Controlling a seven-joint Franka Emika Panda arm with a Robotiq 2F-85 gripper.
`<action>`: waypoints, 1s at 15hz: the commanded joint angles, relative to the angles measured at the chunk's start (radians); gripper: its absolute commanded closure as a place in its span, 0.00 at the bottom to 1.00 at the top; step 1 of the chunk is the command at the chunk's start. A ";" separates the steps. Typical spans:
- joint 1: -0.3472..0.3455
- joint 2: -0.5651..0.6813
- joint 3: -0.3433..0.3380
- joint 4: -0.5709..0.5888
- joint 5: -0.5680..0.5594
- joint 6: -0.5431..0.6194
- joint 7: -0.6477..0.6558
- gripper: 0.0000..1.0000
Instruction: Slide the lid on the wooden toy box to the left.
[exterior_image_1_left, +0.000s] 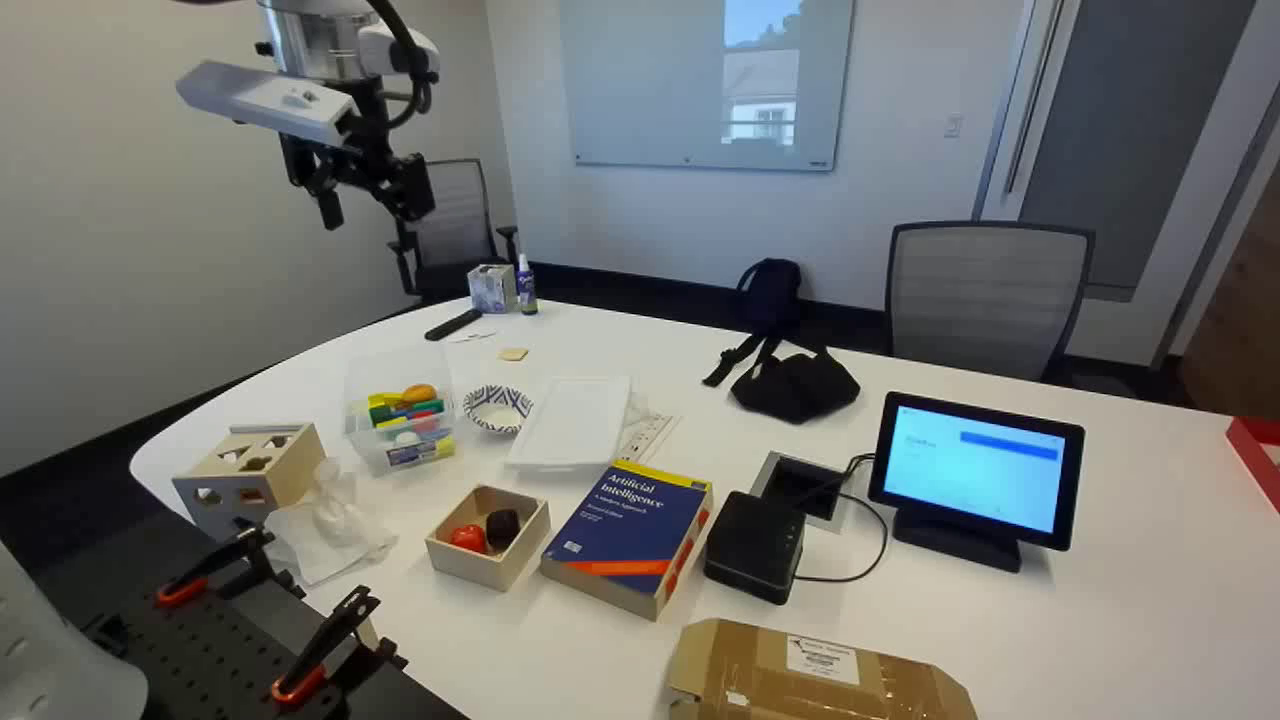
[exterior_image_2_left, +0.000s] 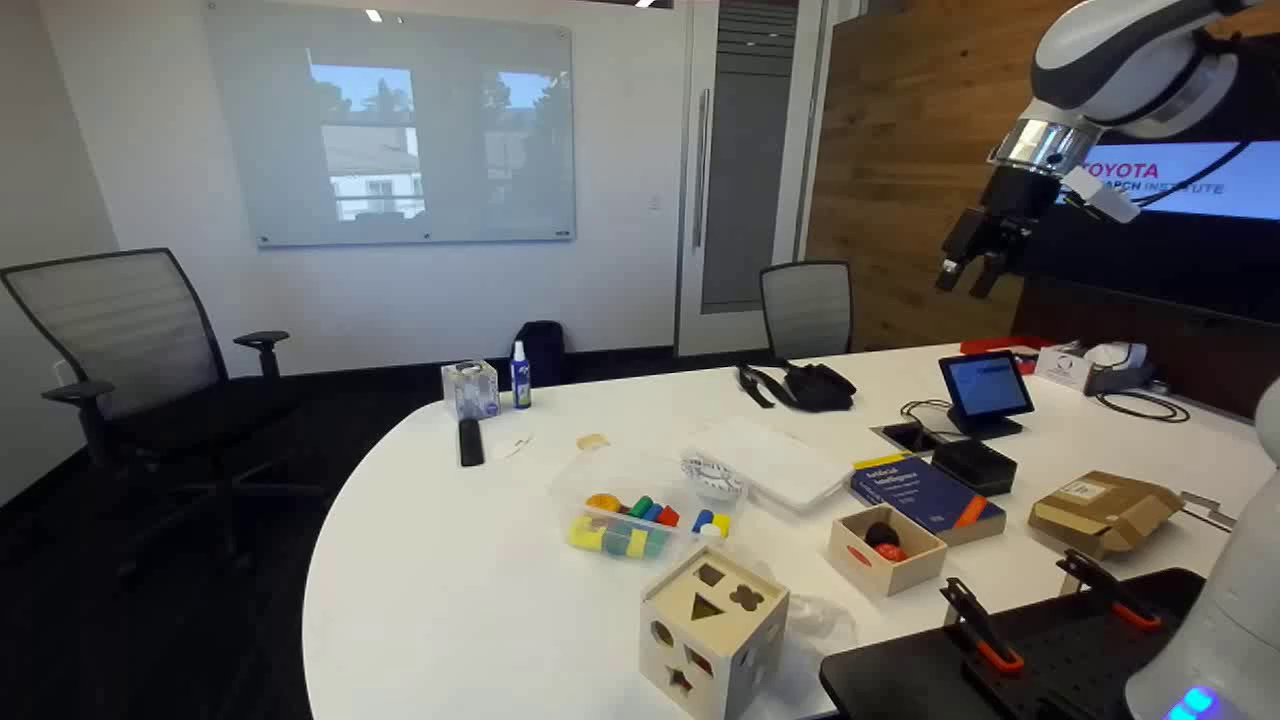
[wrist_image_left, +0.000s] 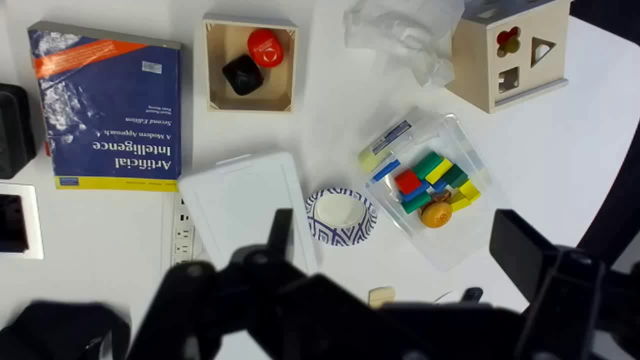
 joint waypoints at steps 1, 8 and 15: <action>-0.020 0.003 0.018 0.002 0.013 -0.004 -0.010 0.00; -0.020 0.003 0.018 0.002 0.012 -0.004 -0.010 0.00; -0.036 0.017 0.069 -0.009 0.010 0.048 0.089 0.00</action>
